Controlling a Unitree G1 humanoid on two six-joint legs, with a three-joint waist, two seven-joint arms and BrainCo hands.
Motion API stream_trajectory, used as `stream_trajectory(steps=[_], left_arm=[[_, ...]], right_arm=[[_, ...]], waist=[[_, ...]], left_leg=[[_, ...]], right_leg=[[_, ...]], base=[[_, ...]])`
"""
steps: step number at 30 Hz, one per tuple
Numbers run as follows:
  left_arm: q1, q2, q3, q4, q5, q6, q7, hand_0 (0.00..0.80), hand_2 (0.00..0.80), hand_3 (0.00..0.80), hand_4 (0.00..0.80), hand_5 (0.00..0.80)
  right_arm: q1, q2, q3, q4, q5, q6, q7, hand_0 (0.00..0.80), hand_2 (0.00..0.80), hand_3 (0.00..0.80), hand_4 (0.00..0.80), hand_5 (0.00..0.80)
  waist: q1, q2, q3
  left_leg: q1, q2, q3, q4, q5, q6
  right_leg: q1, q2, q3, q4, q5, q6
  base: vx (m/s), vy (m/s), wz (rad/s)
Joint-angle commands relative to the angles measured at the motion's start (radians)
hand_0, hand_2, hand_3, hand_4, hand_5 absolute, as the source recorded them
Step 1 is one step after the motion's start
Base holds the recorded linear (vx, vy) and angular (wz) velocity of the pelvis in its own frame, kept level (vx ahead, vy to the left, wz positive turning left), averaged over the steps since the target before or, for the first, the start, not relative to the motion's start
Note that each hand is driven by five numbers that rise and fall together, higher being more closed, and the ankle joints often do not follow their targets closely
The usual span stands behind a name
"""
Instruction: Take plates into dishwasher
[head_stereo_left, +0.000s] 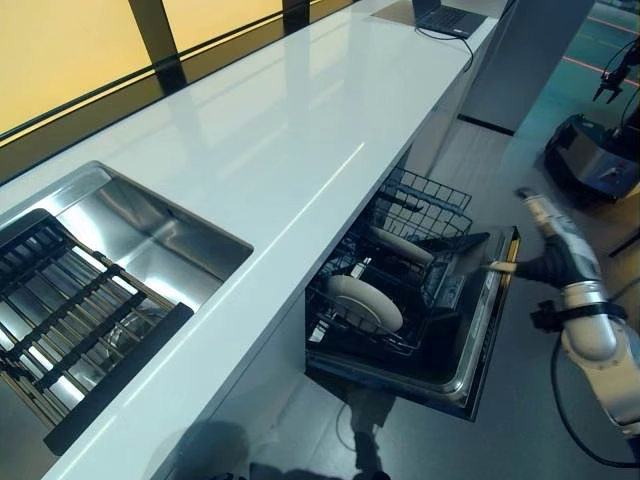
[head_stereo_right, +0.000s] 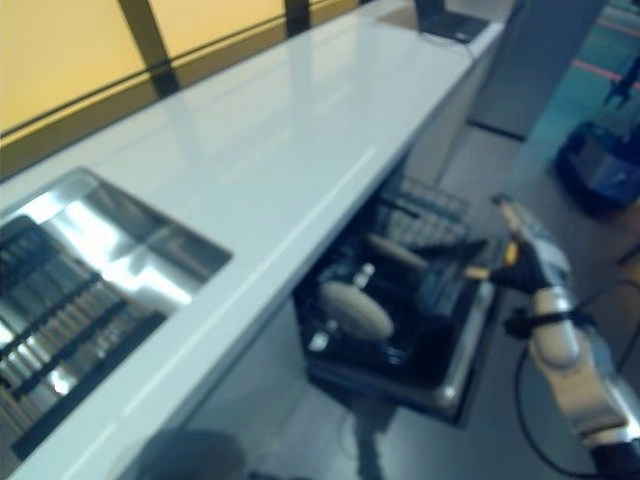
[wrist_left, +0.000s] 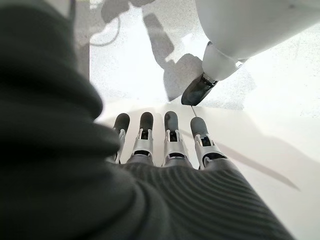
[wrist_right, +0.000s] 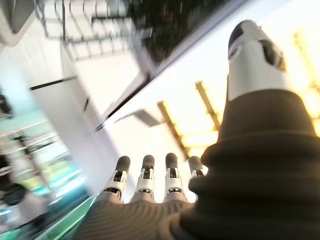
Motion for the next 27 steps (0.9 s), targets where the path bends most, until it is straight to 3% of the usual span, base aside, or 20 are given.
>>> stream_trajectory(steps=[1, 5, 10, 13, 20, 27], left_arm=[[-0.019, 0.006, 0.003, 0.055, -0.01, -0.022, 0.012, 0.0, 0.0, 0.0, 0.0, 0.0], [-0.016, 0.0, 0.004, 0.066, -0.026, -0.03, 0.017, 0.0, 0.0, 0.0, 0.0, 0.0], [-0.013, 0.011, -0.016, 0.053, -0.053, -0.036, 0.021, 0.0, 0.0, 0.0, 0.0, 0.0], [-0.024, 0.014, -0.027, 0.043, -0.062, -0.031, 0.016, 0.0, 0.0, 0.0, 0.0, 0.0], [-0.021, 0.006, -0.07, 0.033, -0.07, -0.078, -0.006, 0.0, 0.0, 0.0, 0.0, 0.0], [-0.042, 0.0, -0.097, 0.037, -0.053, -0.09, -0.02, 0.0, 0.0, 0.0, 0.0, 0.0]], right_arm=[[0.031, 0.042, -0.082, -0.022, 0.261, -0.078, -0.058, 0.0, 0.0, 0.0, 0.0, 0.0], [0.078, 0.168, -0.112, 0.099, 0.45, -0.139, -0.014, 0.0, 0.0, 0.0, 0.0, 0.0], [0.066, 0.191, -0.124, 0.288, 0.645, -0.158, 0.035, 0.0, 0.0, 0.0, 0.0, 0.0], [0.042, 0.19, -0.121, 0.367, 0.674, -0.137, 0.068, 0.0, 0.0, 0.0, 0.0, 0.0], [-0.049, 0.2, -0.101, 0.629, 1.017, -0.113, 0.226, 0.0, 0.0, 0.0, 0.0, 0.0], [-0.069, 0.279, -0.046, 0.743, 1.077, -0.106, 0.297, 0.0, 0.0, 0.0, 0.0, 0.0]], waist=[[-0.036, -0.005, -0.061], [-0.06, 0.008, -0.064], [-0.061, 0.03, -0.054], [-0.055, 0.047, -0.041], [-0.024, 0.122, -0.002], [-0.002, 0.165, 0.006]], left_leg=[[0.0, -0.047, 0.0, -0.002, -0.067, 0.057], [0.005, -0.047, 0.005, -0.002, -0.068, 0.054], [-0.001, -0.053, -0.006, -0.002, -0.065, 0.051], [-0.012, -0.058, -0.018, -0.002, -0.062, 0.049], [-0.034, -0.071, -0.031, -0.002, -0.048, 0.04], [-0.048, -0.086, -0.051, -0.002, -0.043, 0.043]], right_leg=[[-0.052, 0.057, -0.001, 0.072, -0.037, -0.034], [-0.055, 0.053, 0.024, 0.073, -0.037, -0.034], [-0.064, 0.043, 0.043, 0.084, -0.039, -0.035], [-0.075, 0.036, 0.045, 0.099, -0.045, -0.037], [-0.091, 0.012, 0.004, 0.124, -0.068, -0.054], [-0.099, -0.012, -0.026, 0.152, -0.087, -0.059]], base=[[0.0, 0.0, 0.0], [0.002, 0.016, -0.16], [-0.002, -0.016, -0.07], [-0.031, -0.014, -0.05], [-0.016, 0.02, -0.03], [0.009, -0.001, 0.07]])
